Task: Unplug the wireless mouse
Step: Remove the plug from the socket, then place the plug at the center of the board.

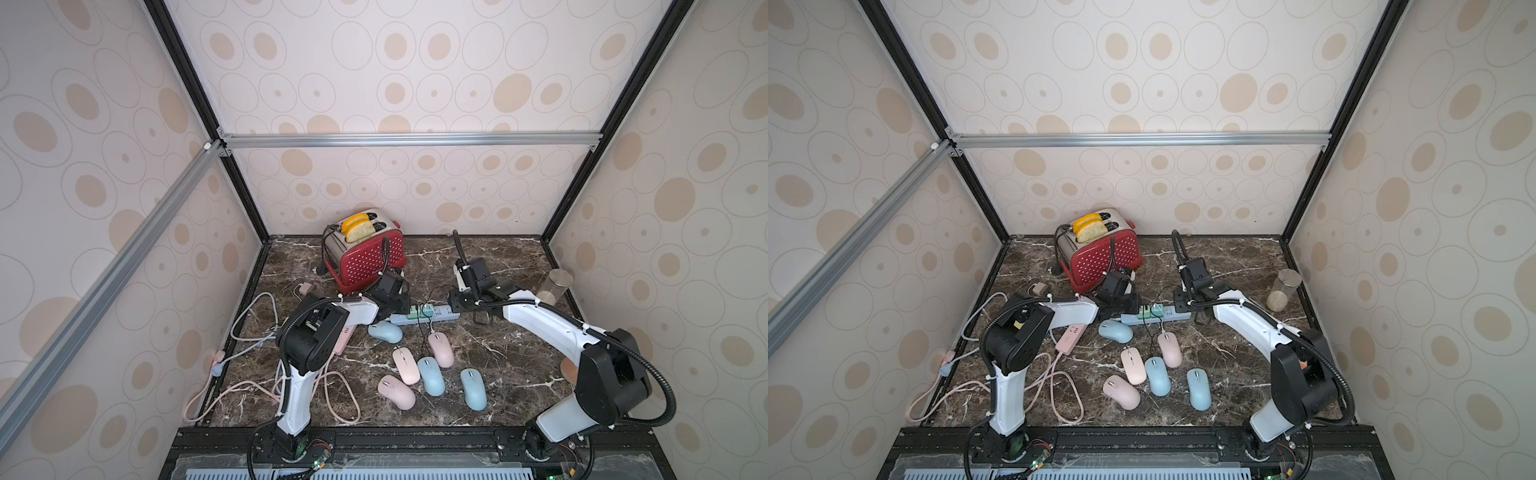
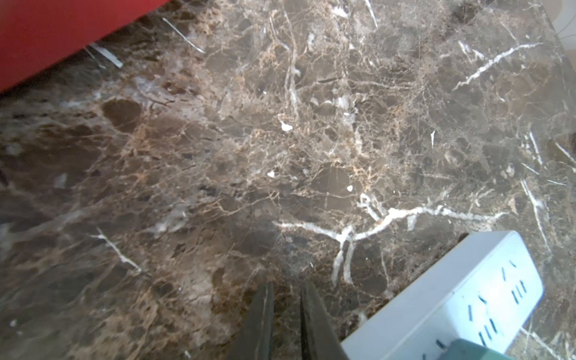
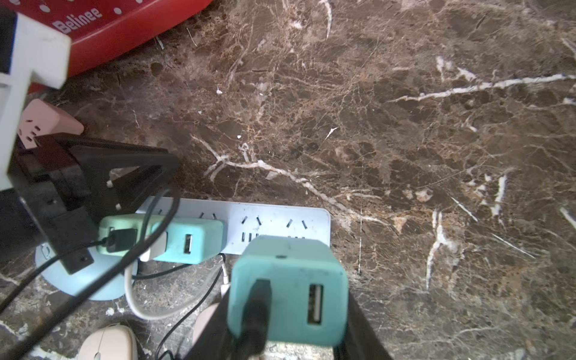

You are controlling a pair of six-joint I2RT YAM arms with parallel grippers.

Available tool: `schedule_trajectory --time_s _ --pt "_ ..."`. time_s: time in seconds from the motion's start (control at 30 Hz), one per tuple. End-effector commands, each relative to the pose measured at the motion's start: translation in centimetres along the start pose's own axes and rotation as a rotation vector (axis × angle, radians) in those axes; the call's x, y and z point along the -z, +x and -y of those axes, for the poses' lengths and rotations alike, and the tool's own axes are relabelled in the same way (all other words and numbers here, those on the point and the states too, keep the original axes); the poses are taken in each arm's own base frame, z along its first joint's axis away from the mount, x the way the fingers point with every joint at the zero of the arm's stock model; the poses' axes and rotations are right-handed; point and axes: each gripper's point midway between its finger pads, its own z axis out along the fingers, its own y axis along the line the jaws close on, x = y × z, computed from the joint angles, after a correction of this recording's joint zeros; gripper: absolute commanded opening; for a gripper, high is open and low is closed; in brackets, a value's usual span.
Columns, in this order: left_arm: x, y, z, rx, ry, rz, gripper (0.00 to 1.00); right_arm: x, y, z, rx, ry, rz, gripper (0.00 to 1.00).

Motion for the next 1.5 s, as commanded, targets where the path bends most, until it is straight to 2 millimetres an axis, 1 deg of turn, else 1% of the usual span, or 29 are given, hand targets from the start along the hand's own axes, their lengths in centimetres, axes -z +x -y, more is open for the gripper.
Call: schedule_trajectory --time_s 0.0,0.03,0.1,0.17,0.23,0.3,0.37,0.43,0.5,0.57,0.63,0.67,0.73,0.8,0.83,0.93,1.0,1.07,1.13,1.23,1.3,1.4,1.47 --pt "-0.3 5.2 2.1 0.011 0.061 -0.168 0.22 0.3 -0.9 1.8 -0.056 0.047 0.040 0.24" --pt "-0.2 5.2 2.1 0.013 0.060 -0.166 0.24 0.9 -1.5 1.6 -0.061 0.028 0.067 0.24" --pt "0.1 5.0 2.2 0.015 0.063 -0.161 0.31 2.8 -3.2 0.4 -0.037 -0.047 0.136 0.25" --pt "0.5 4.7 2.4 0.018 0.069 -0.151 0.39 4.1 -3.9 -1.2 -0.021 -0.136 0.169 0.25" --pt "0.8 4.3 2.6 0.024 0.075 -0.136 0.45 5.0 -3.4 -2.1 -0.019 -0.182 0.151 0.25" --pt "1.1 3.9 2.6 0.026 0.075 -0.122 0.49 5.6 -2.0 -2.8 -0.016 -0.224 0.131 0.24" --pt "1.4 3.6 2.4 0.028 0.066 -0.113 0.52 6.4 -0.5 -2.4 -0.054 -0.230 0.128 0.24" --pt "1.5 3.4 2.1 0.034 0.055 -0.106 0.54 7.9 0.1 -2.0 -0.076 -0.244 0.178 0.25" --pt "1.5 3.2 1.8 0.047 0.052 -0.099 0.56 9.9 0.0 -1.8 -0.084 -0.261 0.237 0.25" --pt "1.7 2.9 1.8 0.053 0.055 -0.092 0.57 11.3 -0.3 -1.3 -0.079 -0.241 0.260 0.25" --pt "2.2 2.4 1.6 0.058 0.047 -0.076 0.58 11.7 0.0 0.2 -0.090 -0.158 0.234 0.25" --pt "2.6 2.0 1.6 0.059 0.044 -0.062 0.59 11.6 0.4 1.4 -0.115 -0.095 0.210 0.24" --pt "3.3 1.3 1.5 0.060 0.036 -0.040 0.60 11.2 1.2 2.9 -0.159 -0.037 0.194 0.23" --pt "3.7 1.1 1.3 0.055 0.026 -0.037 0.60 11.5 1.3 3.4 -0.186 -0.036 0.247 0.24" --pt "3.9 1.0 1.1 0.059 0.020 -0.033 0.60 11.7 1.6 4.0 -0.208 -0.018 0.260 0.24" --pt "4.8 0.4 0.7 0.074 0.013 -0.001 0.60 11.8 3.4 6.2 -0.277 0.071 0.227 0.22" --pt "5.6 0.0 0.6 0.079 0.018 0.018 0.60 11.5 4.8 7.5 -0.314 0.130 0.214 0.23" --pt "6.5 -0.6 0.6 0.074 0.013 0.040 0.61 10.5 6.1 8.6 -0.332 0.182 0.158 0.23" --pt "7.6 -1.2 0.7 0.075 0.014 0.069 0.61 8.5 8.0 9.7 -0.360 0.238 0.063 0.23" --pt "9.2 -1.5 0.9 0.085 0.029 0.103 0.62 5.2 10.4 10.3 -0.408 0.246 -0.047 0.26" --pt "10.1 -1.4 1.0 0.089 0.043 0.112 0.63 3.4 11.9 10.6 -0.423 0.263 -0.109 0.28" --pt "11.3 -1.1 1.3 0.098 0.073 0.122 0.65 1.5 13.5 10.8 -0.457 0.272 -0.169 0.33" --pt "11.7 -0.7 1.6 0.101 0.096 0.114 0.66 0.6 14.2 10.9 -0.489 0.263 -0.200 0.43"
